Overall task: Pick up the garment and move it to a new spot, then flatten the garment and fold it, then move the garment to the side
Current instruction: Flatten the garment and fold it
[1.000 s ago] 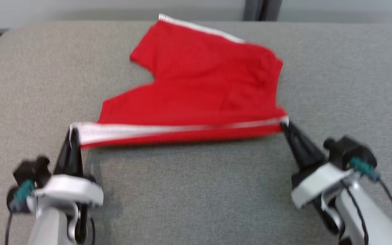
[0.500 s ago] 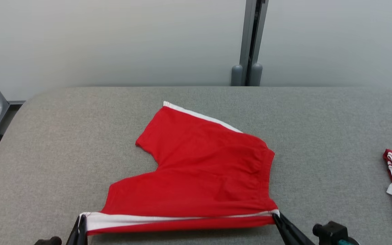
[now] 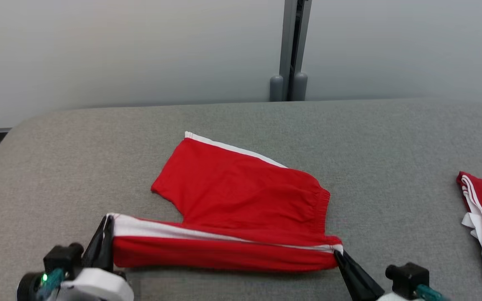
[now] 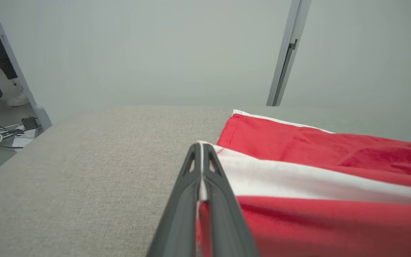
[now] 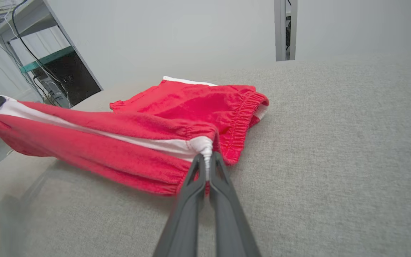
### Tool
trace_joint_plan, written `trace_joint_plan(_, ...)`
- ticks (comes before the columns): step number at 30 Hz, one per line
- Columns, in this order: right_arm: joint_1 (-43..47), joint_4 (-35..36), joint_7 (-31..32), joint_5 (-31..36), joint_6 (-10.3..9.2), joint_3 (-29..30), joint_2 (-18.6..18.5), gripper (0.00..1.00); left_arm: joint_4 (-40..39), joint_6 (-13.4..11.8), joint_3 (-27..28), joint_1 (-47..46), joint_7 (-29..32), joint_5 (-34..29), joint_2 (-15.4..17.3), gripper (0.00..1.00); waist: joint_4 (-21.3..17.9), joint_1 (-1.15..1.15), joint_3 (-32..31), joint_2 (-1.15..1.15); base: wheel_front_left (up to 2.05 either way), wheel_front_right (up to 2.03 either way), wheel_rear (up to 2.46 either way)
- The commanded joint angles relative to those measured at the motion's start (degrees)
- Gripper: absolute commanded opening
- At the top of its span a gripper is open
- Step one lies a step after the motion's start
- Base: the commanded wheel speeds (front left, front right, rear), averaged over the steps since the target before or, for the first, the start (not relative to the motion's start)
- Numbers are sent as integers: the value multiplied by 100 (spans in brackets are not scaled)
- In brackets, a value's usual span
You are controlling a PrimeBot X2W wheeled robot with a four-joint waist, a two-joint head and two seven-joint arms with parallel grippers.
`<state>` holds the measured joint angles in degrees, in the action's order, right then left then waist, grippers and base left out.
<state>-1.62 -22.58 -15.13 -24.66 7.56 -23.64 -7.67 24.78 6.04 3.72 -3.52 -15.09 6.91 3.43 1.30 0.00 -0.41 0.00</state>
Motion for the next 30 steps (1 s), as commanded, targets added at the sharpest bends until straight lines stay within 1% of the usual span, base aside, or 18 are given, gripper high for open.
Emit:
trace_joint_plan(1, -218, -34, 1, -19, -11, 41, -15, 0, 47, 36, -47, -301, -7, -78, 100, 0, -152, 0, 240, 0, 0, 0, 0)
trace_joint_plan(4, -731, -195, 2, -63, -10, 96, 103, 0, 289, 71, -237, -1005, -5, -216, 162, 0, -333, 0, 643, 0, 0, 0, 0)
trace_joint_plan(10, -1816, -557, 1, -79, -10, 411, 343, 0, 1148, 89, -391, -2480, -3, -369, 377, 0, -688, 0, 1444, 0, 0, 0, 0)
trace_joint_plan(13, -2236, -732, 2, -127, -10, 513, 420, 0, 1492, 42, -457, -3108, -2, -476, 464, 0, -797, 0, 1765, 0, 0, 0, 0)
trace_joint_plan(14, -2236, -732, 2, -127, -10, 513, 420, 0, 1492, 42, -457, -3108, -2, -476, 464, 0, -797, 0, 1765, 0, 0, 0, 0)
trace_joint_plan(17, -2552, -860, 2, -161, -10, 510, 453, 0, 1799, -7, -561, -3633, -2, -610, 523, 0, -868, 0, 2033, 0, 0, 0, 0)
trace_joint_plan(23, -2813, -869, 1, -612, -9, 174, 453, 0, 2452, -136, -675, -4328, -3, -737, 646, 0, -959, 0, 2373, 0, 0, 0, 0)
trace_joint_plan(26, -2853, -802, 2, -766, -9, 23, 449, 0, 2656, -261, -691, -4555, -4, -772, 706, 0, -995, 0, 2465, 0, 0, 0, 0)
trace_joint_plan(30, -2885, -709, 2, -918, -9, -155, 453, 0, 2772, -313, -738, -4715, -3, -796, 796, 0, -1039, 0, 2537, 0, 0, 0, 0)
